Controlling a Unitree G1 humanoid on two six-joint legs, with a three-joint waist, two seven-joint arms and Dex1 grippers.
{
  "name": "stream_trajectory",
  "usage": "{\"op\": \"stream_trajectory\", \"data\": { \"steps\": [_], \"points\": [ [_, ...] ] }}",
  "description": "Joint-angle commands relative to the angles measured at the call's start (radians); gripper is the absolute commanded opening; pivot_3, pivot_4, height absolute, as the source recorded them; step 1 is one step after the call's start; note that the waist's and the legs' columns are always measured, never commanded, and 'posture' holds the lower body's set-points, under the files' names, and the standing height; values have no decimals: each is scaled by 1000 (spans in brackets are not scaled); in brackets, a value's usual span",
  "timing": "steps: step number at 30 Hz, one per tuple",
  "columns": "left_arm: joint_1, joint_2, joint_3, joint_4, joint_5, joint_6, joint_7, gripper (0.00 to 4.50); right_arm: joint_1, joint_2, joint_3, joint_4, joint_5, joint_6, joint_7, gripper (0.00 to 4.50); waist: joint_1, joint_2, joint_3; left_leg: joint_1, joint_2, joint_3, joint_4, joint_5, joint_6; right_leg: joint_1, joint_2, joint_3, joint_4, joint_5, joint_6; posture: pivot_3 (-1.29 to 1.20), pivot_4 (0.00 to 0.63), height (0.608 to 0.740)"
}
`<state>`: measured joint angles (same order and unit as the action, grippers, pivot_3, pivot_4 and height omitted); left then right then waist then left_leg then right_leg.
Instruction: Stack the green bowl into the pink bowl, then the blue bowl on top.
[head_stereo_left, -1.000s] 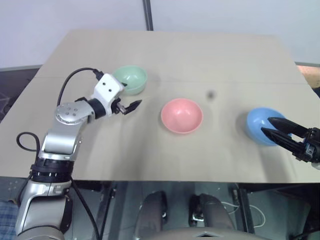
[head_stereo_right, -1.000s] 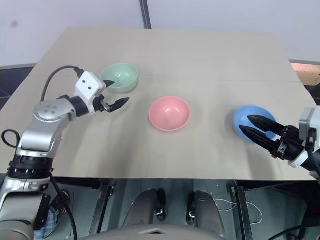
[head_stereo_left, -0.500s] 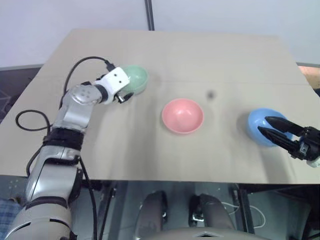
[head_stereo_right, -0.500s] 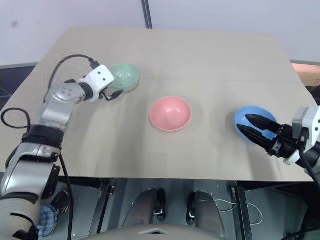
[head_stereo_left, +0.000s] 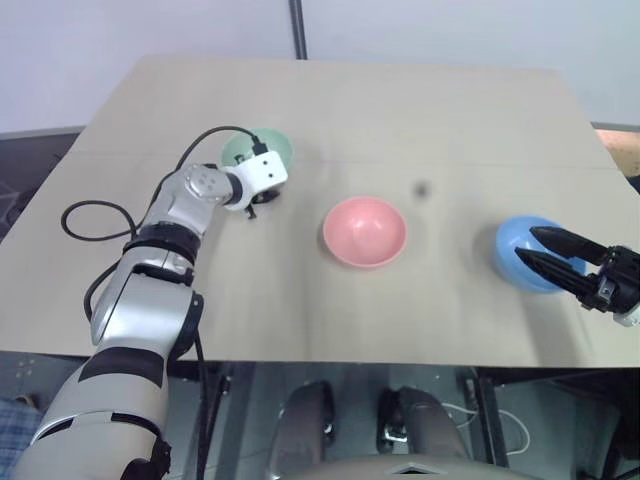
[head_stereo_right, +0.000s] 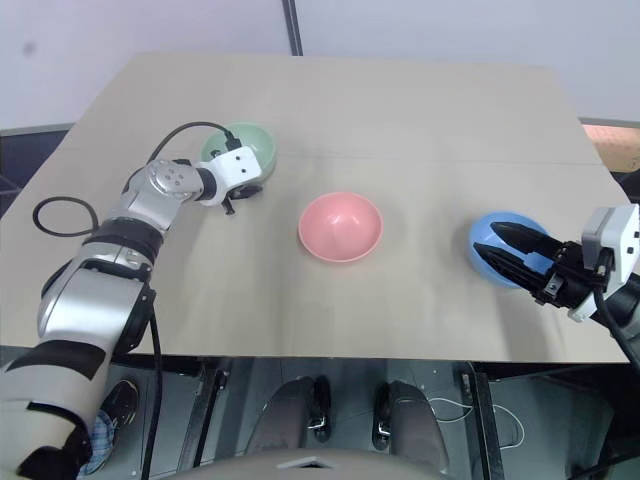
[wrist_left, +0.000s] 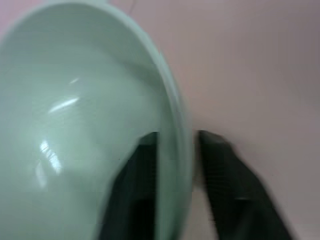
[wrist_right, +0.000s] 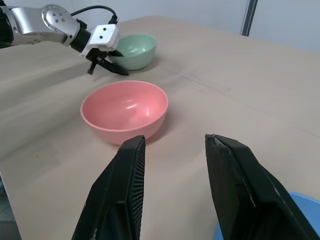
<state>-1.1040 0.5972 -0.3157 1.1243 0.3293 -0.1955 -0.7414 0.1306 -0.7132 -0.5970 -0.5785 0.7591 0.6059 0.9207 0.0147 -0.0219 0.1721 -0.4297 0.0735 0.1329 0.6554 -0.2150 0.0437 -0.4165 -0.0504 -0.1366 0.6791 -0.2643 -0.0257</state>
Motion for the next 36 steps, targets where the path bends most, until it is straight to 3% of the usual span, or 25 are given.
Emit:
{"op": "stream_trajectory", "data": {
  "steps": [1,6,11,18,27,34,35,36],
  "points": [
    [-25,7,-10,6,24,-32,-21,41,6,-8,-14,-33,31,-27,-11,2142,0,0,0,0,0,0,0,0,0,0,0,0,0,0,0,0,150,740],
    [-44,0,-11,-8,35,-59,-48,41,8,-16,-12,-29,38,-34,-19,2142,0,0,0,0,0,0,0,0,0,0,0,0,0,0,0,0,150,740],
    [-87,-14,-13,-114,8,-198,-176,41,11,-24,-8,-25,41,-41,-20,2142,4,-1,0,-1,0,-1,1,0,0,0,0,-1,0,0,0,0,150,740],
    [-81,9,-10,-370,-144,-386,-491,41,24,-27,-11,-33,47,-47,-25,2142,-3,0,0,-1,0,0,4,0,0,1,0,-1,1,0,0,0,150,740],
    [-40,80,-60,-607,-335,-505,-831,41,34,-24,1,-39,44,-66,-35,2142,-1,0,0,0,1,0,9,0,1,2,3,0,3,0,0,0,150,740],
    [-9,90,-90,-674,-422,-507,-873,41,52,-19,-1,-49,48,-79,-42,2142,1,0,0,0,1,-1,14,-1,2,2,4,0,8,0,0,0,150,740],
    [-7,93,-101,-679,-432,-510,-873,914,54,-19,-1,-49,48,-80,-43,2142,0,0,0,0,1,-1,14,-2,3,2,4,0,8,0,0,0,150,740],
    [-7,85,-103,-679,-435,-521,-873,1292,55,-20,0,-49,50,-81,-43,2142,0,0,0,0,1,-1,14,-2,3,2,4,0,8,0,0,0,150,740]
  ]
}}
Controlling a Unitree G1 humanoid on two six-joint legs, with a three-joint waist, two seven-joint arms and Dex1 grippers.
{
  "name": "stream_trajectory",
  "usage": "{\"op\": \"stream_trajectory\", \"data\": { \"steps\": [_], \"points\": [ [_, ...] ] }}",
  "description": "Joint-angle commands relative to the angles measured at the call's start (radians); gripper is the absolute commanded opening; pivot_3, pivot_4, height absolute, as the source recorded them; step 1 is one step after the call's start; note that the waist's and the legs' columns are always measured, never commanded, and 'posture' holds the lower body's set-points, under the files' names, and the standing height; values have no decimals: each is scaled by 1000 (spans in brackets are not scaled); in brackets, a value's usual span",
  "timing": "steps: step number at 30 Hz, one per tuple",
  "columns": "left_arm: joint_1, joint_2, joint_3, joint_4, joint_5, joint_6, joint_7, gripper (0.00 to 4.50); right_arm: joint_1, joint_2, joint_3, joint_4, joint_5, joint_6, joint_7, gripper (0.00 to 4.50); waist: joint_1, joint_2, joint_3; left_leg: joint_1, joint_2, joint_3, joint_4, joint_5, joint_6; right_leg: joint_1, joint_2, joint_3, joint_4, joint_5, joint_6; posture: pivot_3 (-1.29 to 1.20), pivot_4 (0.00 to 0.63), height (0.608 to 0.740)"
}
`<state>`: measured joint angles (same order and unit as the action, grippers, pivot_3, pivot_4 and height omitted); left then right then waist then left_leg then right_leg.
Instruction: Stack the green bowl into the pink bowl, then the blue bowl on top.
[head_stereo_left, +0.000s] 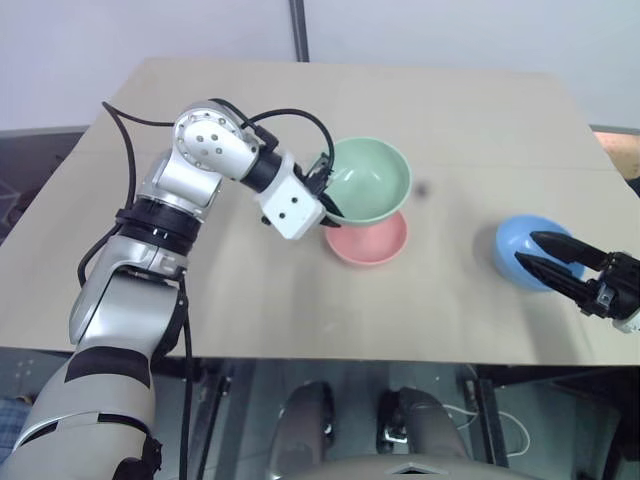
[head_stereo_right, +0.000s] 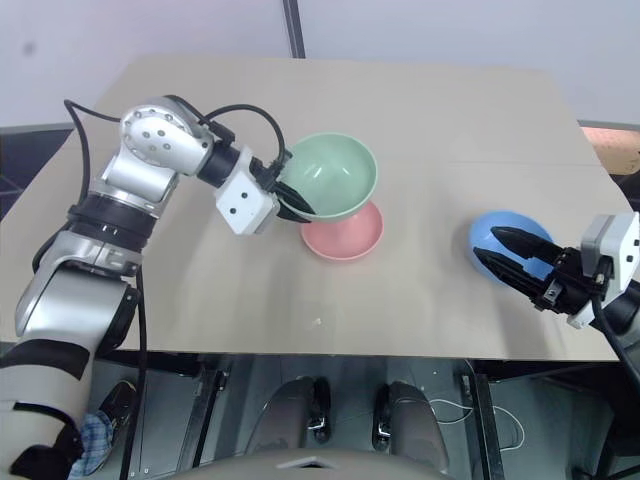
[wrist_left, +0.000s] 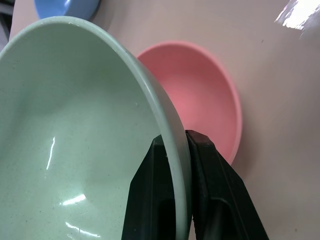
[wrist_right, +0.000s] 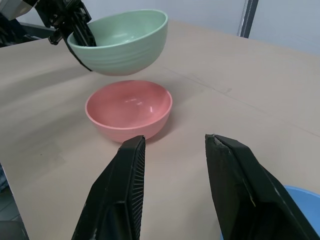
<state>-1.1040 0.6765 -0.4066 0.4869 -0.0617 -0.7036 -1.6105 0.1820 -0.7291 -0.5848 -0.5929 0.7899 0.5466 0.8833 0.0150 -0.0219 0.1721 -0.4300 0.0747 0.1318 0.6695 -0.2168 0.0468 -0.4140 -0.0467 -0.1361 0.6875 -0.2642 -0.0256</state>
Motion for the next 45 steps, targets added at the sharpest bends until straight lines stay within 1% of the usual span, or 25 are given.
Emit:
{"op": "stream_trajectory", "data": {
  "steps": [1,2,4,6,7,8,10,13,15,18,21,23,25,28,30,33,36,39,42,45],
  "points": [
    [-6,-4,-11,-45,-53,-13,-4,1490,4,-6,-11,-34,19,-23,-5,2142,0,0,0,0,0,0,0,0,0,0,0,0,0,0,0,0,150,740],
    [-6,-19,-1,-46,-56,-10,-3,2135,4,-7,-10,-32,20,-24,-5,2142,0,0,0,0,0,0,0,0,0,0,0,0,0,0,0,0,150,740],
    [-9,-33,4,-38,-50,-22,3,2317,1,-9,-9,-31,21,-25,-7,2142,1,0,0,0,0,0,0,0,0,0,0,0,1,0,0,0,150,740],
    [-14,-50,13,-14,-37,-58,29,3486,-2,-10,-10,-31,23,-23,-9,2142,1,0,0,0,0,0,0,0,0,0,0,0,1,0,0,0,150,740],
    [-18,-59,19,-2,-27,-67,47,3636,-3,-10,-10,-31,24,-23,-10,2142,1,0,0,0,0,0,1,0,0,0,0,0,1,0,0,0,150,740],
    [-20,-62,21,6,-22,-72,52,3918,-2,-11,-11,-31,24,-23,-11,2142,1,0,0,0,0,0,1,0,0,0,0,0,1,0,0,0,150,740],
    [-23,-61,24,10,-26,-75,47,3918,2,-11,-13,-31,25,-24,-10,2142,0,0,0,0,0,0,1,0,0,0,0,0,1,0,0,0,150,740],
    [-17,-52,39,-22,-70,-13,29,3918,6,-11,-15,-33,29,-23,-12,2142,-1,0,0,0,0,0,0,0,0,0,1,0,1,0,0,0,150,740],
    [-2,-44,68,-71,-135,126,25,3918,9,-11,-17,-33,30,-23,-12,2142,0,0,0,0,0,0,0,0,0,0,1,0,1,0,0,0,150,740],
    [32,-14,117,-164,-258,410,21,3918,13,-9,-17,-32,30,-25,-12,2142,-2,0,0,0,0,0,1,0,0,0,0,0,1,0,0,0,150,740],
    [82,44,173,-251,-361,702,38,3918,26,-10,-17,-23,18,-31,-5,2142,-3,0,0,1,1,0,1,0,0,0,-1,1,1,0,0,0,150,740],
    [118,84,205,-291,-413,866,43,3918,29,-13,-18,-15,14,-35,-1,2142,-4,0,0,1,2,0,0,0,-1,0,-1,1,1,0,0,0,150,740],
    [164,121,226,-315,-421,939,40,3918,24,-21,-10,-2,1,-34,-5,2142,-4,1,0,2,2,0,1,0,-1,0,-1,2,2,0,0,0,150,740],
    [218,150,272,-336,-445,1060,82,3918,8,-47,15,16,-48,-26,-31,2142,-1,0,0,2,2,1,1,0,0,0,-1,2,2,0,0,0,150,740],
    [252,162,301,-339,-456,1112,100,3918,-9,-71,48,36,-105,-21,-59,2142,0,0,0,2,1,0,1,0,0,0,-2,2,3,0,0,0,150,740],
    [301,175,328,-340,-451,1127,106,3918,-44,-92,89,62,-156,-7,-96,2142,0,0,0,2,1,0,2,-1,2,0,-3,2,3,0,0,0,150,740],
    [357,193,357,-343,-452,1129,98,3918,-79,-162,155,111,-235,52,-127,2142,-1,1,0,2,1,1,1,-1,1,0,-3,2,3,0,0,0,150,740],
    [379,200,392,-348,-478,1159,90,3918,-80,-235,210,138,-295,92,-120,2142,0,1,0,1,1,1,1,-1,1,-1,-3,2,4,0,0,0,150,740],
    [406,214,419,-359,-491,1147,65,3918,-91,-291,266,161,-347,136,-122,2142,-1,1,0,0,1,1,1,-1,1,-1,-3,2,4,0,0,0,150,740],
    [435,213,450,-347,-472,1096,82,3918,-127,-321,324,195,-380,196,-137,2142,-1,1,0,1,1,1,1,-1,2,-1,-4,2,3,0,0,0,150,740]
  ]
}}
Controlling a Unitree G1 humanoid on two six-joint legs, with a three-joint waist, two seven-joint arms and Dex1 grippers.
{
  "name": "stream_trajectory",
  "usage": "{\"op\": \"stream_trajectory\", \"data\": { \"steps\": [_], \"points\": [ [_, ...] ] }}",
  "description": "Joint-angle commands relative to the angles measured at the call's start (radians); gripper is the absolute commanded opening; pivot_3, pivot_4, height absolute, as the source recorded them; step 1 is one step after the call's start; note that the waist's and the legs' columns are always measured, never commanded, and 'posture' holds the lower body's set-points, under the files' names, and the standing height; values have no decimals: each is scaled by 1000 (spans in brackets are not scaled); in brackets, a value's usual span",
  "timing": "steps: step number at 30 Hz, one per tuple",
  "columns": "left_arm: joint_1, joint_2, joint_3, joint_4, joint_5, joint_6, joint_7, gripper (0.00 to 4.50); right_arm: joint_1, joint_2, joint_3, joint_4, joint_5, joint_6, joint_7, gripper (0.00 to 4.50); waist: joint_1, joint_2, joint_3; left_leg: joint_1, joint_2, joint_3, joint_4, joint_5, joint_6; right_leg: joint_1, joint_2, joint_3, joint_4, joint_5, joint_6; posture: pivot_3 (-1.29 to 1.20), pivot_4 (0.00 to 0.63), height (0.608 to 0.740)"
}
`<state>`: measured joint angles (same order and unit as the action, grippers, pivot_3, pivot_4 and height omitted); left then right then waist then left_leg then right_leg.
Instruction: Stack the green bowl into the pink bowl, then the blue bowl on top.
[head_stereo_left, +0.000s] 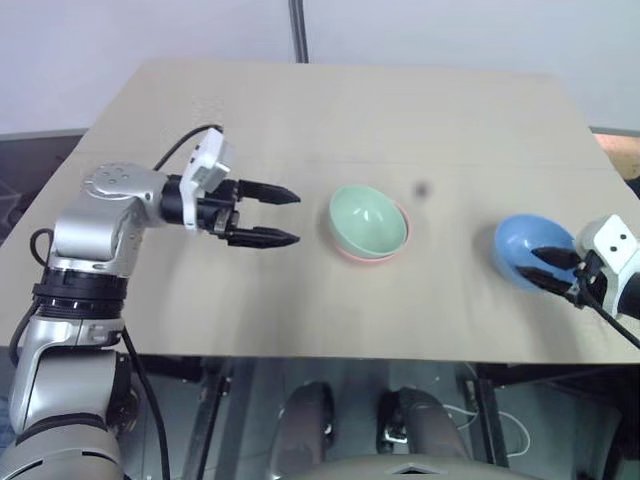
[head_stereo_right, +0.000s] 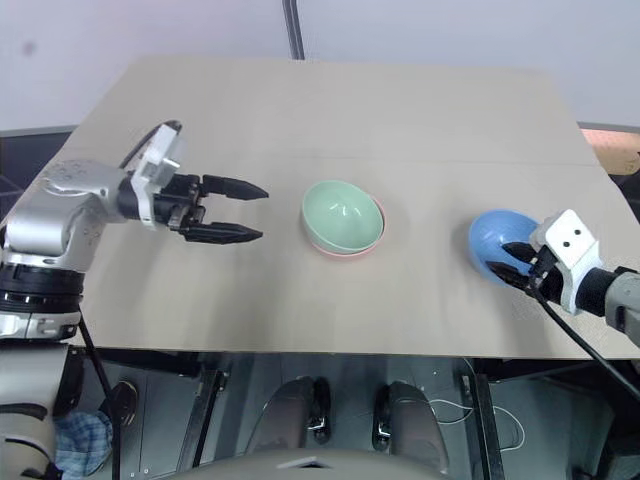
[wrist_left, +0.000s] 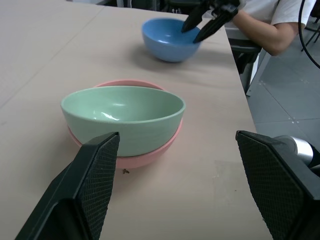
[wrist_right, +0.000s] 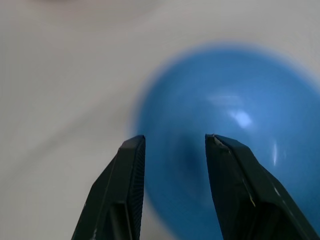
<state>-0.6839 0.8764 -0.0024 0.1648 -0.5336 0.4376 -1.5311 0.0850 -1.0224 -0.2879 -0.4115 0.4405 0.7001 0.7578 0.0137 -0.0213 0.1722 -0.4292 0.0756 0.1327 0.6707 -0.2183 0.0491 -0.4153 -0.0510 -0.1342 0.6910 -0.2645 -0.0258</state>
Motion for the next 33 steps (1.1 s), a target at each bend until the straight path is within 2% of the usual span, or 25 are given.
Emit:
{"op": "stream_trajectory", "data": {
  "steps": [1,7,16,23,27,33],
  "points": [
    [21,13,51,-20,6,-56,7,3918,-37,-33,37,20,-37,57,-12,2142,0,0,0,0,0,0,0,0,0,0,0,0,0,0,0,0,150,740],
    [18,22,98,13,5,-89,23,3918,-67,-53,83,42,-68,98,6,2142,1,0,0,-1,0,0,0,0,0,-1,0,0,0,0,0,0,150,740],
    [-33,50,160,42,-29,-56,20,3918,-162,-32,82,48,-48,130,13,2142,0,0,0,-1,0,0,-1,0,0,-1,0,0,0,0,0,0,150,740],
    [-31,82,207,58,-62,-42,-22,3918,-176,-42,79,45,-46,143,35,2142,0,0,0,-1,0,0,-1,1,-1,-2,0,0,0,0,0,0,150,740],
    [-13,118,210,88,-41,-77,-66,3918,-239,-37,77,-23,18,222,46,2142,-3,1,0,-1,0,1,-1,0,0,-2,0,0,0,0,0,0,150,740],
    [10,120,203,108,-29,-109,-79,3918,-399,62,27,-89,207,408,9,2142,-3,1,0,-1,1,1,-1,0,0,-2,0,0,0,0,0,0,150,740]
  ]
}}
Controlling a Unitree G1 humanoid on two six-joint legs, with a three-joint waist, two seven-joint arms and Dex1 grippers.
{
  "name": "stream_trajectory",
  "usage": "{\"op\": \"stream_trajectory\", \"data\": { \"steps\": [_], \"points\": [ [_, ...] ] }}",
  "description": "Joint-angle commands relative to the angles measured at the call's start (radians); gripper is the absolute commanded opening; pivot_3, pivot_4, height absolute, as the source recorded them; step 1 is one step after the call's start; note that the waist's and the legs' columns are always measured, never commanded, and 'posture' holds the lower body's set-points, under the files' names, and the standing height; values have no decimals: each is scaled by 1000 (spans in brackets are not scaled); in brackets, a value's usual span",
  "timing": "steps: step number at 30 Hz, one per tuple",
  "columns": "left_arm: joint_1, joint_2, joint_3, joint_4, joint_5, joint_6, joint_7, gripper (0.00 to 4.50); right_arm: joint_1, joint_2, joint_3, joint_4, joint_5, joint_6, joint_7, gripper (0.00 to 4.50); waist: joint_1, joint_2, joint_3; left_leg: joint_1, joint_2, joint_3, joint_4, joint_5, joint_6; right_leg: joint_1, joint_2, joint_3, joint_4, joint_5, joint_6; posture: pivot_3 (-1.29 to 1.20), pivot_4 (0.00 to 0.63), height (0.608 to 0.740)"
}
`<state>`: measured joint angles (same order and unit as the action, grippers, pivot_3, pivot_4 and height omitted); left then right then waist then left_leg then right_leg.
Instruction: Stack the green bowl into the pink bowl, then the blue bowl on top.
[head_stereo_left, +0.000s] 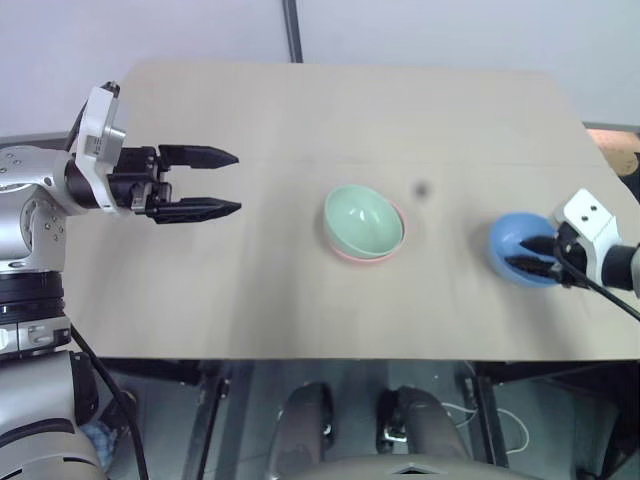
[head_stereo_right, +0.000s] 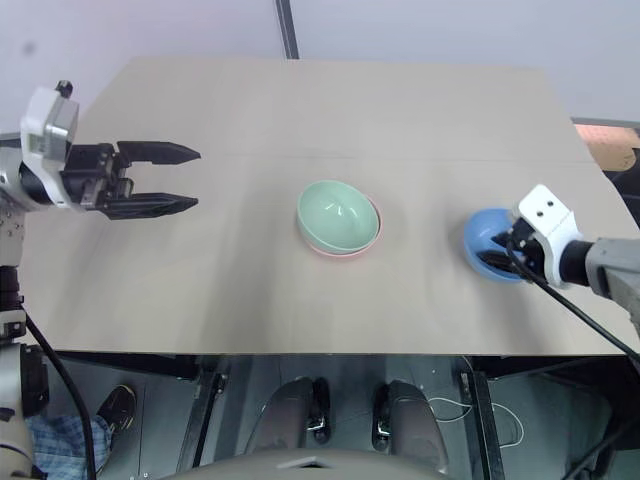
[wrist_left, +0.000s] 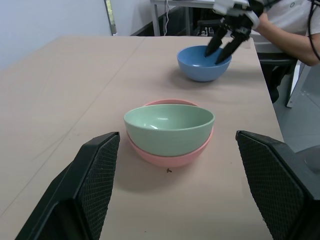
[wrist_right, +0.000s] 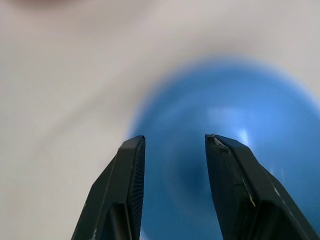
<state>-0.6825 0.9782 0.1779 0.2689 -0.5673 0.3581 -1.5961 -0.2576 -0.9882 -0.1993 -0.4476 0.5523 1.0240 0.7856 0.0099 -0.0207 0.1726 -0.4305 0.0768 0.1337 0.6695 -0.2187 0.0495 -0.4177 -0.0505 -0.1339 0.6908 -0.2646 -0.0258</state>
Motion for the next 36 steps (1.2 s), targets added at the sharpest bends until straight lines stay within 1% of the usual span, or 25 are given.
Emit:
{"op": "stream_trajectory", "data": {
  "steps": [1,3,5,12,17,19,23,26,27,30,33,36],
  "points": [
    [11,15,22,5,5,-31,-14,3918,-79,47,-73,-57,123,113,-31,2142,1,0,0,0,0,0,0,0,0,0,0,0,0,0,0,0,150,740],
    [5,10,20,5,5,-29,-12,3918,-90,54,-74,-68,150,143,-40,2142,5,-1,0,-1,0,0,0,0,0,0,0,0,0,0,0,0,150,740],
    [-2,5,16,4,5,-28,-12,3918,-61,26,-45,-89,139,149,-41,2142,9,-1,0,-1,-1,0,0,0,1,0,-1,-1,0,0,0,0,150,740],
    [-6,-4,12,6,6,-27,-16,3918,61,-77,85,-90,-4,91,-85,2142,3,-1,0,-2,-2,0,0,-2,3,0,-3,-1,-2,0,0,0,150,740],
    [-14,-10,9,8,7,-21,-15,3918,110,-107,116,-86,-61,46,-83,2142,2,-1,0,-1,-2,0,0,-2,3,0,-2,-1,-1,0,0,0,150,740],
    [-16,-9,9,9,6,-20,-17,3918,103,-95,102,-78,-59,46,-86,2142,2,-1,0,-1,-2,0,0,-2,3,0,-2,-1,-1,0,0,0,150,740],
    [-18,-7,6,12,6,-20,-18,3918,63,-61,44,-84,-7,49,-64,2142,2,-1,0,-1,-2,1,0,-2,3,0,-2,0,-1,0,0,0,150,740],
    [-19,-7,6,14,6,-22,-18,3918,39,-18,-8,-92,43,30,-44,2142,2,-1,0,-1,-1,0,0,-2,3,0,-2,0,-1,0,0,0,150,740],
    [-19,-8,5,13,5,-20,-18,3918,32,7,-34,-95,56,-6,-38,2142,2,-1,0,-1,-1,0,0,-2,3,0,-2,0,-1,0,0,0,150,740],
    [-20,-12,3,11,5,-18,-18,3918,7,23,-48,-48,23,-9,-91,2142,3,-1,0,-1,-2,0,0,-2,3,0,-2,-1,-2,0,0,0,150,740],
    [-19,-13,0,10,5,-19,-18,3918,10,29,-40,-7,-34,-63,-126,2142,5,-1,0,-1,-2,1,0,-2,3,0,-2,-1,-2,0,0,0,150,740],
    [-20,-15,-2,12,6,-20,-18,3918,10,16,-27,23,-56,-23,-152,2142,3,-1,0,-2,-2,1,0,-2,3,0,-2,-1,-2,0,0,0,150,740]
  ]
}}
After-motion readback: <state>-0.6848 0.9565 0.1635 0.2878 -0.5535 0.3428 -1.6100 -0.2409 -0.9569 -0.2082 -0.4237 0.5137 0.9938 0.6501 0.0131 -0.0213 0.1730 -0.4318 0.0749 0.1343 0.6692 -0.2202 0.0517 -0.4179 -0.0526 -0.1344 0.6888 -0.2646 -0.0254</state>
